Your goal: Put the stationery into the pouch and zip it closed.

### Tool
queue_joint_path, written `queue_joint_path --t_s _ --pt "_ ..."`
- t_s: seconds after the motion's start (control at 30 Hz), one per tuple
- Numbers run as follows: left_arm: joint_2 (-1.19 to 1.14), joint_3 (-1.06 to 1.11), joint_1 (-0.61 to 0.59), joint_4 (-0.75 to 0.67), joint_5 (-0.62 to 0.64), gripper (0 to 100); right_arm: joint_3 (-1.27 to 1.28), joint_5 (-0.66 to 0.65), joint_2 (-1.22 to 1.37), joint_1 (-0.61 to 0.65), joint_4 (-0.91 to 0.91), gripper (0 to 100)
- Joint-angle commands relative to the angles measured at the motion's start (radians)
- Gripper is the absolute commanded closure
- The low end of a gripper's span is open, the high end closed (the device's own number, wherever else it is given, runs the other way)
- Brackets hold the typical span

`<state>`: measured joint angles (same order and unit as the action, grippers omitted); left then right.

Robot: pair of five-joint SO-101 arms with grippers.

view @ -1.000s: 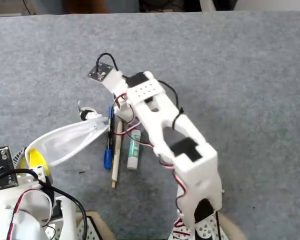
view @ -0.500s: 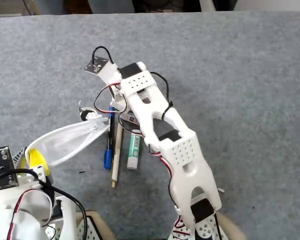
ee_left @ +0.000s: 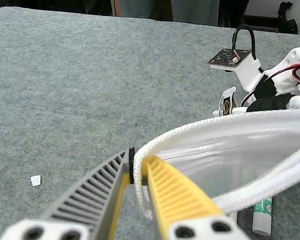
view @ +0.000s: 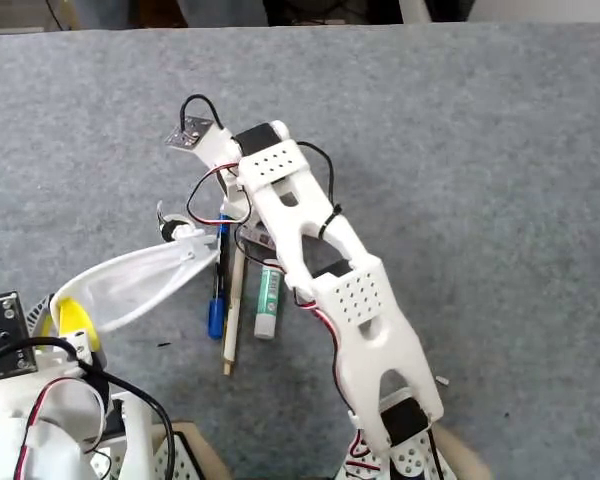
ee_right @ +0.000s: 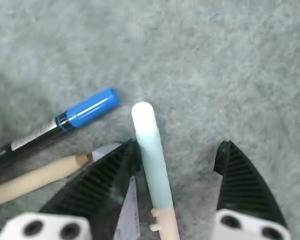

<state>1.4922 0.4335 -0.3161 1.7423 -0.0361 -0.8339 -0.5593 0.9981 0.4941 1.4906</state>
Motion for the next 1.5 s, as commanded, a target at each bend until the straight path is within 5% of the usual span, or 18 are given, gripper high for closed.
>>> queue_joint_path --t_s 0.0,0.43,0.6,0.97,1.13,1.47 --pt "-0.008 -0.007 -0.007 0.002 0.011 97 -0.001 -0.025 0.045 0.038 0.040 72.3" --pt "-0.008 -0.005 -0.002 0.002 0.012 97 0.001 -0.025 0.053 0.051 0.078 72.9" --pt "-0.008 -0.005 -0.001 0.002 0.012 97 -0.001 -0.025 0.053 0.051 0.075 82.2" --pt "-0.008 0.001 -0.001 0.002 0.012 97 -0.001 -0.025 0.053 0.044 0.072 83.8" --pt "-0.008 0.001 -0.001 0.002 0.012 97 -0.002 -0.025 0.048 0.044 0.071 96.4" --pt "-0.008 0.001 -0.001 0.002 0.011 97 -0.005 -0.017 0.045 0.041 0.078 98.7"
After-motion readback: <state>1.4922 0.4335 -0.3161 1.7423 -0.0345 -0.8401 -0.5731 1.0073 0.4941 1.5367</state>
